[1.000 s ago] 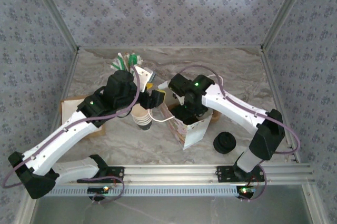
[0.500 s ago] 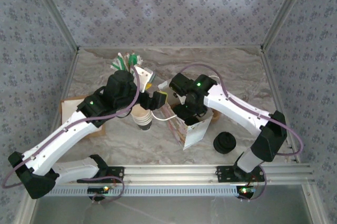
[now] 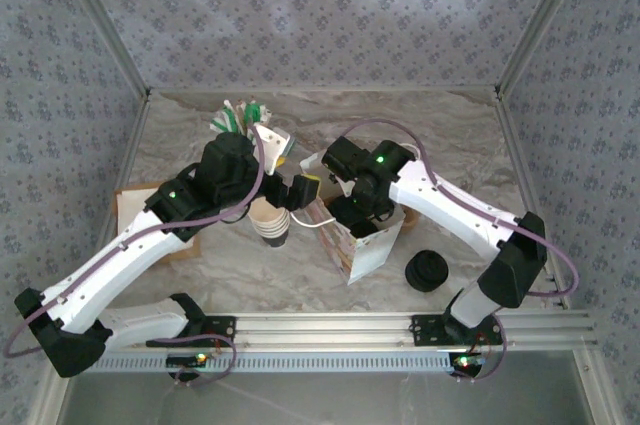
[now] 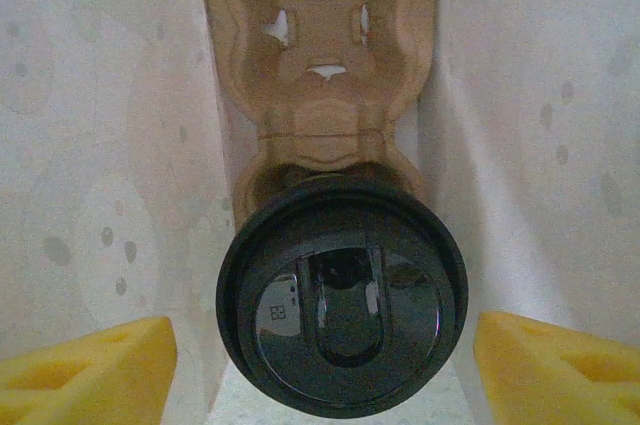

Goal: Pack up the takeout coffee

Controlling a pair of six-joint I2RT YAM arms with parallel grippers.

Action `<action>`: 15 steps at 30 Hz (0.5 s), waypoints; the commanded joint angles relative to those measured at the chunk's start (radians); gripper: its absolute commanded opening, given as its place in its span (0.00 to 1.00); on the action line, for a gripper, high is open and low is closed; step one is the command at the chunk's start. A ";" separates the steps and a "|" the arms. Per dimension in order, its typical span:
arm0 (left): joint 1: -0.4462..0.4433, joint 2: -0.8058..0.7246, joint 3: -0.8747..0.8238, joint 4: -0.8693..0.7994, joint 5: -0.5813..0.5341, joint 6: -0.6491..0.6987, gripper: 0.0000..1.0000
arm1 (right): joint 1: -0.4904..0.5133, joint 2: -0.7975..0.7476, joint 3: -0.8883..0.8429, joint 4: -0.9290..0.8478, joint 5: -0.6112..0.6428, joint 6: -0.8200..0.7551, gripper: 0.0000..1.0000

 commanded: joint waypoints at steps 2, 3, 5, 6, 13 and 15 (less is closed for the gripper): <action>-0.005 -0.018 0.039 0.000 0.014 -0.004 0.99 | 0.007 -0.024 0.027 -0.027 0.015 0.010 0.80; -0.005 -0.018 0.040 -0.001 0.014 -0.005 1.00 | 0.006 -0.024 0.027 -0.027 0.015 0.010 0.80; -0.006 -0.018 0.040 -0.003 0.011 -0.006 1.00 | 0.006 -0.024 0.025 -0.028 0.014 0.010 0.80; -0.006 -0.018 0.039 -0.003 0.010 -0.006 0.99 | 0.006 -0.026 0.025 -0.028 0.014 0.010 0.80; -0.006 -0.024 0.035 -0.002 0.008 -0.009 0.99 | 0.008 -0.029 0.021 -0.025 0.015 0.013 0.80; -0.005 -0.026 0.033 0.001 0.008 -0.009 1.00 | 0.008 -0.031 0.018 -0.023 0.015 0.013 0.80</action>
